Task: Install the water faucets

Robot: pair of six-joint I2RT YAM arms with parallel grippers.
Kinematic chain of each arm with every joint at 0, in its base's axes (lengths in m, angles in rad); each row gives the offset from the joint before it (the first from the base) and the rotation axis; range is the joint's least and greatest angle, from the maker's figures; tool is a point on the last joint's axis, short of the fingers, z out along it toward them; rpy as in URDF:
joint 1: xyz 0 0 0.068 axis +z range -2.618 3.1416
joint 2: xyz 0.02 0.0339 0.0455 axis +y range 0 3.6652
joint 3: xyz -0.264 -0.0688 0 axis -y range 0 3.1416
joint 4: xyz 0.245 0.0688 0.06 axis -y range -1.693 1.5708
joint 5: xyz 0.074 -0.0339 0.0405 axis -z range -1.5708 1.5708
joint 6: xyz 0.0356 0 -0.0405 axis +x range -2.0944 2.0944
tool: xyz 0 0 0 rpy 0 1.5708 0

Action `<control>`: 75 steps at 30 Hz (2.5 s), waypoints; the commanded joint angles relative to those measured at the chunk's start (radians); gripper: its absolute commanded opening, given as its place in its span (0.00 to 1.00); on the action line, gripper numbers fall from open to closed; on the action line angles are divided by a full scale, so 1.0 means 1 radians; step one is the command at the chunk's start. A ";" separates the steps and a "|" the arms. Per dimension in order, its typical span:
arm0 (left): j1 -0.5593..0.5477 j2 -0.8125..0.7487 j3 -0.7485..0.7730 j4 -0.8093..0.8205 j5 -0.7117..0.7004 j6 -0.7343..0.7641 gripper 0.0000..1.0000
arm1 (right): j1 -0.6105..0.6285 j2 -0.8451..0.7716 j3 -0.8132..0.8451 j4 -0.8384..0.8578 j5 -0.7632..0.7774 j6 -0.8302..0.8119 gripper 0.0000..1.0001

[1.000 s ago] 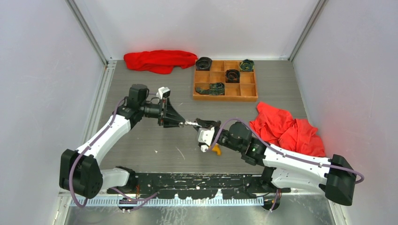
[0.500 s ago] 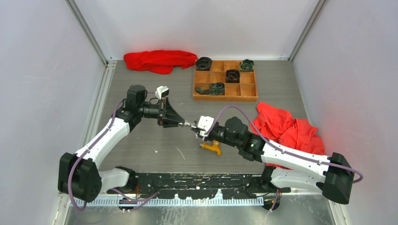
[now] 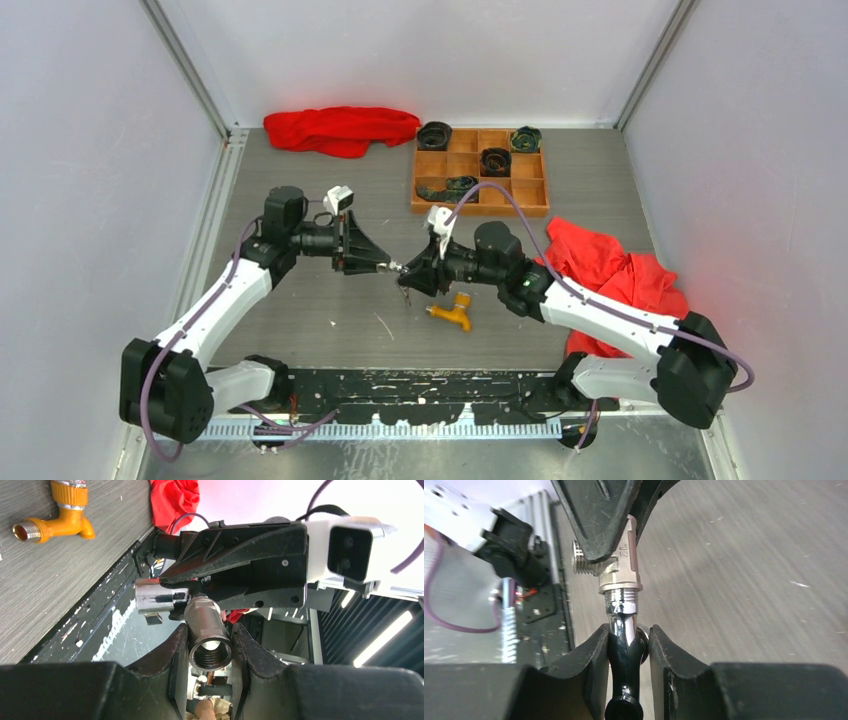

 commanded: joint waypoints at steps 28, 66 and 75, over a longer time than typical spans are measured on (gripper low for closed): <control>-0.023 -0.143 -0.080 0.303 -0.099 -0.024 0.00 | -0.122 0.378 -0.019 1.255 -0.707 1.299 0.01; 0.028 -0.116 -0.144 0.450 -0.157 -0.191 0.00 | -0.182 0.099 -0.029 0.327 -0.357 0.598 0.94; 0.028 -0.106 -0.132 0.449 -0.149 -0.192 0.00 | -0.184 0.046 -0.038 0.259 -0.267 0.519 0.99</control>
